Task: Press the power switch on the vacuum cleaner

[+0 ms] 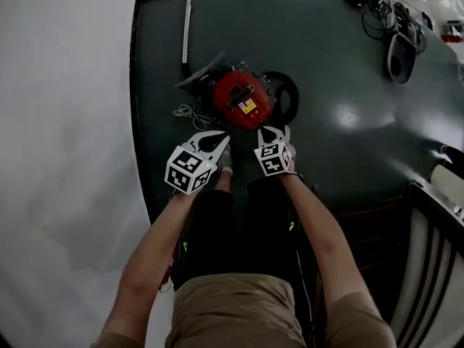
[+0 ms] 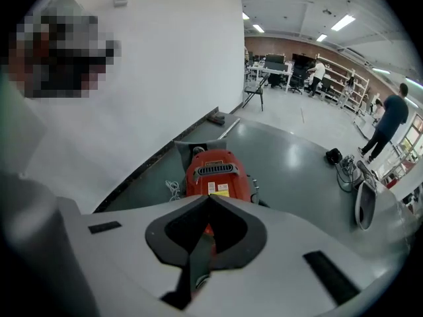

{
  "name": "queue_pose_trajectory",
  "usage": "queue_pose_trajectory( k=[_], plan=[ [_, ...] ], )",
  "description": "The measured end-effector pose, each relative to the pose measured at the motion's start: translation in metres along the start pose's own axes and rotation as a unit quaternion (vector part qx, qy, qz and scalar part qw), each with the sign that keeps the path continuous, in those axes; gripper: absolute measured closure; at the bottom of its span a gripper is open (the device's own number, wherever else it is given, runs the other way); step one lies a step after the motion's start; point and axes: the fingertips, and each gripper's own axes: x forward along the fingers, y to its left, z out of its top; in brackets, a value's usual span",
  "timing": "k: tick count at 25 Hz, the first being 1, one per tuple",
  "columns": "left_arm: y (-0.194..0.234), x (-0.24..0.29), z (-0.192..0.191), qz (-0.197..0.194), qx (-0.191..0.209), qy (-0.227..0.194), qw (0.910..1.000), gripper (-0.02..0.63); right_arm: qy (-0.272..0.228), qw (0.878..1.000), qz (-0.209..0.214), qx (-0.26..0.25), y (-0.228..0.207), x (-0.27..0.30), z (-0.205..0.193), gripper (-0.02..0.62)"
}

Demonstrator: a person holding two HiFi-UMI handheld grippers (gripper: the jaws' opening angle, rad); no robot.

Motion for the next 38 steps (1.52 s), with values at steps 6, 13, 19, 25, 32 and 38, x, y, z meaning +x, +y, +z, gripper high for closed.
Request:
queue_pose_trajectory(
  k=[6,13,19,25,32,38],
  plan=[
    [0.003,0.045,-0.028,-0.007,0.012,0.046,0.9989,0.600,0.045,0.999,-0.008,-0.017,-0.019,0.068,-0.029,0.586],
    [0.024,0.064,-0.052,0.008,0.024,0.086,0.9960,0.600,0.081,0.997,0.004,-0.013,-0.015,0.118,-0.041,0.586],
    [0.030,0.074,-0.058,0.001,0.031,0.104,0.9941,0.601,0.111,0.994,-0.002,-0.001,-0.017,0.151,-0.058,0.586],
    [0.040,0.081,-0.068,-0.006,0.026,0.114,0.9931,0.600,0.124,0.992,-0.007,0.011,-0.011,0.167,-0.057,0.586],
    [0.046,0.088,-0.065,-0.013,0.017,0.104,0.9943,0.601,0.168,0.986,-0.002,0.003,-0.007,0.177,-0.063,0.586],
    [0.044,0.081,-0.049,-0.006,0.005,0.086,0.9963,0.601,0.210,0.976,0.016,0.053,-0.008,0.178,-0.069,0.586]
  ],
)
